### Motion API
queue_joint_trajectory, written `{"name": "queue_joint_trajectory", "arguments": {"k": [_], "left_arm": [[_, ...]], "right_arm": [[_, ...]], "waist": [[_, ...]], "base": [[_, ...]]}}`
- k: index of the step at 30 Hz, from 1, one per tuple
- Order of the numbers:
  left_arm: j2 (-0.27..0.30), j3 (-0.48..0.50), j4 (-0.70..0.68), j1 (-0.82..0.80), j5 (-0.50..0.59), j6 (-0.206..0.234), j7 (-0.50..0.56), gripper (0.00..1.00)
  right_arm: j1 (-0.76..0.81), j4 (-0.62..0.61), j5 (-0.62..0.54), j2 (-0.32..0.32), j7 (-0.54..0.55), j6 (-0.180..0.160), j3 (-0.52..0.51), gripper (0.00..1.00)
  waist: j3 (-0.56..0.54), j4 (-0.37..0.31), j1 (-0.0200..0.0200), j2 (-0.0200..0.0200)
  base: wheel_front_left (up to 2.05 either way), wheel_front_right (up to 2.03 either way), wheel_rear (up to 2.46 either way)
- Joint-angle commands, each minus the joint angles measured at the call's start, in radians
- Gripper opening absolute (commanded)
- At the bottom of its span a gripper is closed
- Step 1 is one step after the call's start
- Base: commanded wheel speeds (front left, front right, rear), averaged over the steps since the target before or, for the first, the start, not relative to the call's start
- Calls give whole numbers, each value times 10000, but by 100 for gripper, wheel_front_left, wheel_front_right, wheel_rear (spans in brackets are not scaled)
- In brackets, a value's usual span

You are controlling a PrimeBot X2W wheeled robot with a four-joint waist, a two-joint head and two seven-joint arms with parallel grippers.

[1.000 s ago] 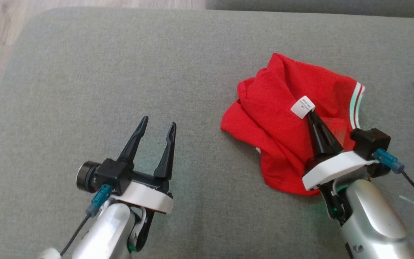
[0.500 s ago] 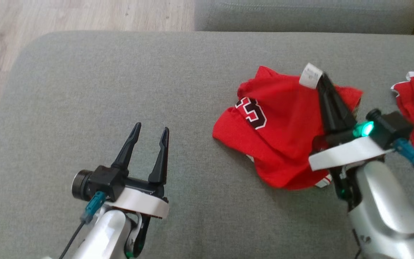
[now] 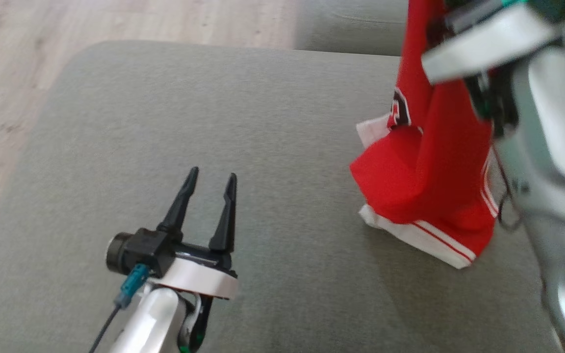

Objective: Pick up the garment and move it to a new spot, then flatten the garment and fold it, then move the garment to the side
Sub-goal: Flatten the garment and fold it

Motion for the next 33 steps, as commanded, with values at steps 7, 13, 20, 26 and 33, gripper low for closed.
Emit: {"name": "queue_joint_trajectory", "arguments": {"k": [7,13,20,26,33], "left_arm": [[-359,320,-165,-68,205,-188,-80,100],[-407,619,-198,119,367,-221,-80,100],[-355,822,-250,43,655,-380,-80,100],[-409,708,-235,-244,816,-522,-80,100],[-473,667,-187,-444,862,-550,-80,100]], "right_arm": [[-3398,2039,474,677,-587,-46,213,0],[-4790,3401,472,477,-1173,-46,-257,0],[-3924,4363,88,-554,-987,-46,-876,0],[-2171,5553,-330,-1661,-538,-46,-1771,0],[-1400,7057,-1193,-2062,-814,-46,-2459,100]], "waist": [[-34,1227,0,0],[-74,1262,0,0],[170,662,0,0],[555,435,0,0],[894,280,0,0]], "base": [[0,0,0],[0,0,0],[0,0,0],[0,0,0],[0,0,0]]}}
